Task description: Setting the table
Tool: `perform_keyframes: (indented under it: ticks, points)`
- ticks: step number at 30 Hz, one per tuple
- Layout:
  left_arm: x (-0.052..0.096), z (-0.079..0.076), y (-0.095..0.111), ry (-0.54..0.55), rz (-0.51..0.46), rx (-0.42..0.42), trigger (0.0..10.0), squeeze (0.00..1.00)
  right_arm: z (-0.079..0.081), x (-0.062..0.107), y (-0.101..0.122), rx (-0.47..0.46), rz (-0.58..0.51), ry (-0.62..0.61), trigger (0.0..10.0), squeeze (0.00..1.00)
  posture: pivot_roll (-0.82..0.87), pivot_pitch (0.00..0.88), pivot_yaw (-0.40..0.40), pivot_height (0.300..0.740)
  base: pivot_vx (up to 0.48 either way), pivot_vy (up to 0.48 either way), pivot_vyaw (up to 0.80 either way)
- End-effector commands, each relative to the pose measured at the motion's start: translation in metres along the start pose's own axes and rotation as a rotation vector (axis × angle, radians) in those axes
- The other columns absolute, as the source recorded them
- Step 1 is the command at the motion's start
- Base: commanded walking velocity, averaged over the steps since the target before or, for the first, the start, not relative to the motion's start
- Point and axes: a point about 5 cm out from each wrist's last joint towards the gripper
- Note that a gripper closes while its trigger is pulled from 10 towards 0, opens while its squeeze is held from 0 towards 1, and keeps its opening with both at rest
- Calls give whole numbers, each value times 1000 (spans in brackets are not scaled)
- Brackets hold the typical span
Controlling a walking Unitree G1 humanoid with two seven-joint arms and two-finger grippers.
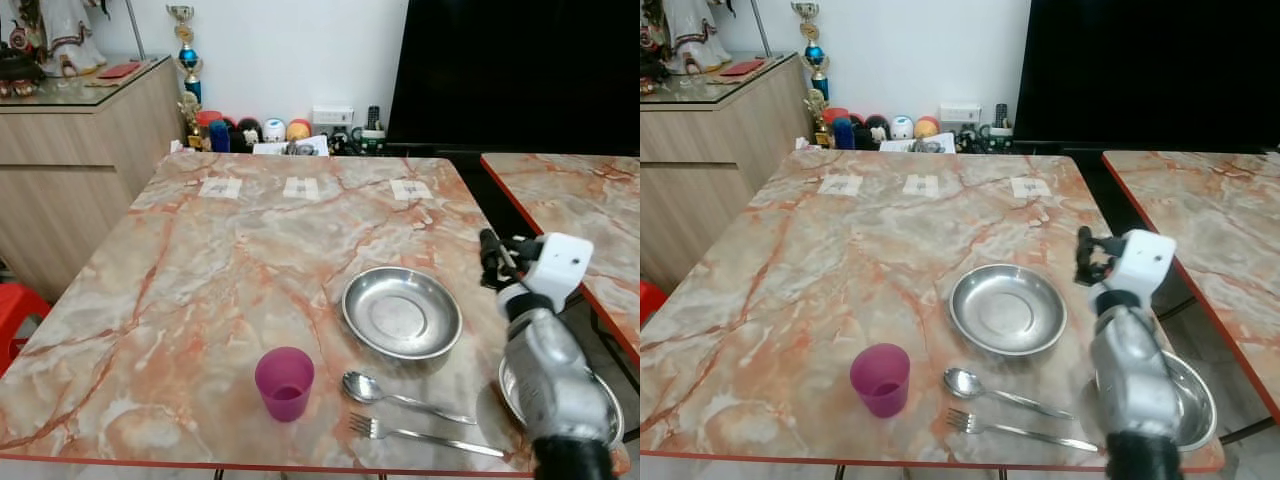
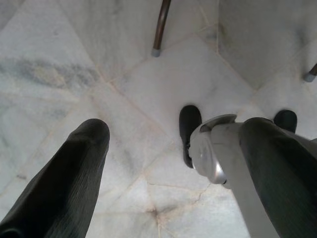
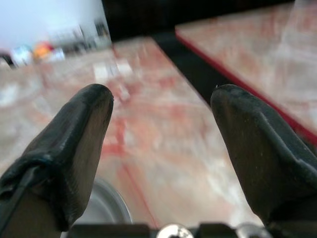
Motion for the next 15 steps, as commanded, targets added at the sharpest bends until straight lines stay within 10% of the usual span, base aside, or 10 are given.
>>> perform_keyframes:
  ticks: [1,15]
  points:
    - [0,-3,-1,-14,5,-3,10000,0,4,-3,-9,-97,124,60,10000,0,-42,0,-29,740,0,0,0]
    - [-1,-16,-5,-32,22,-6,10000,0,2,-11,-33,-175,358,158,10000,0,-34,0,-27,740,0,0,0]
Point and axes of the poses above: a point about 5 cm out from each wrist's last joint towards the gripper, its own x axis pointing back from the gripper into the wrist, its own y axis along the axis of the wrist's last joint, z = x × y, and after that the axes turned 3 degrees about -x, right-handed
